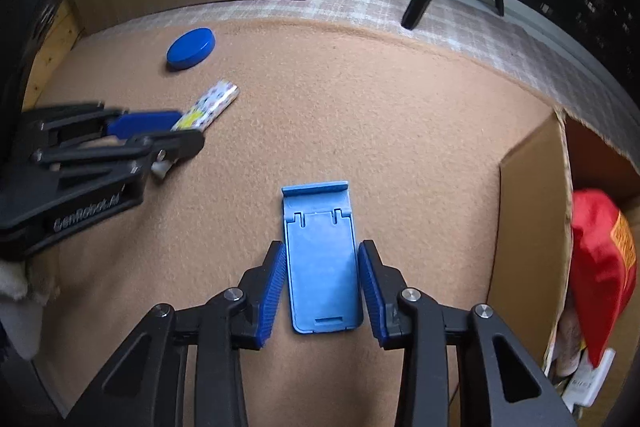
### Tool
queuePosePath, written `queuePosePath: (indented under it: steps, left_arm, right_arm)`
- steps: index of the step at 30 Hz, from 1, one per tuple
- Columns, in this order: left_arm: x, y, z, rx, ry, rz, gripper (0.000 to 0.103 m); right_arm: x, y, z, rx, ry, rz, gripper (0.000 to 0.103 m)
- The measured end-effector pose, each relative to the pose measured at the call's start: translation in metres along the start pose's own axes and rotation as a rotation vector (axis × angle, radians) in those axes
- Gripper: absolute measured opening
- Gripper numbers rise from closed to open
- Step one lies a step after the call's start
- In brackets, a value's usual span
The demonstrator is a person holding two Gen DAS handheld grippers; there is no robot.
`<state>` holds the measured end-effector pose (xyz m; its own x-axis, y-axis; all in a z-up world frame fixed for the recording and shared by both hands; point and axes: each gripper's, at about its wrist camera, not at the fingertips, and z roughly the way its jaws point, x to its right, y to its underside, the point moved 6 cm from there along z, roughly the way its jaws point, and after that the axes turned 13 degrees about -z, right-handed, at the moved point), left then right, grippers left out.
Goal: Organize objects
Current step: 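Lift the phone stand and lighter with both grippers toward the box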
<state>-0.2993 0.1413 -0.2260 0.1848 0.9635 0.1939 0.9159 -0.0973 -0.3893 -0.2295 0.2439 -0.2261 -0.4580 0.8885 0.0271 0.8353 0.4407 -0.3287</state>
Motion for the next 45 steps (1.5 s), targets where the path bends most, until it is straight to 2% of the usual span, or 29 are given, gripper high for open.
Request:
queuePosePath:
  steps: [4, 14, 18, 21, 24, 36, 45]
  left_arm:
    - [0.0, 0.024, -0.012, 0.003, -0.002, 0.004, 0.025]
    - [0.008, 0.116, -0.053, 0.013, -0.007, 0.004, 0.025]
    - [0.012, 0.137, -0.064, 0.017, -0.003, -0.023, 0.025]
    - [0.015, 0.148, -0.073, 0.022, 0.009, -0.047, 0.025]
    - [0.018, 0.151, -0.081, 0.031, 0.013, -0.047, 0.025]
    - [0.043, 0.15, -0.105, 0.065, 0.055, -0.038, 0.025]
    - [0.071, 0.132, -0.119, 0.099, 0.089, -0.005, 0.025]
  right_arm:
    - [-0.016, 0.01, -0.006, 0.011, 0.017, -0.008, 0.034]
    - [-0.049, 0.059, -0.025, 0.071, 0.015, 0.01, 0.034]
    - [-0.055, 0.076, -0.03, 0.086, 0.03, 0.01, 0.033]
    - [-0.054, 0.086, -0.035, 0.099, 0.009, 0.049, 0.033]
    - [-0.051, 0.093, -0.043, 0.114, -0.01, 0.081, 0.033]
    - [-0.048, 0.107, -0.079, 0.176, -0.007, 0.079, 0.033]
    - [-0.028, 0.107, -0.124, 0.263, -0.001, 0.112, 0.033]
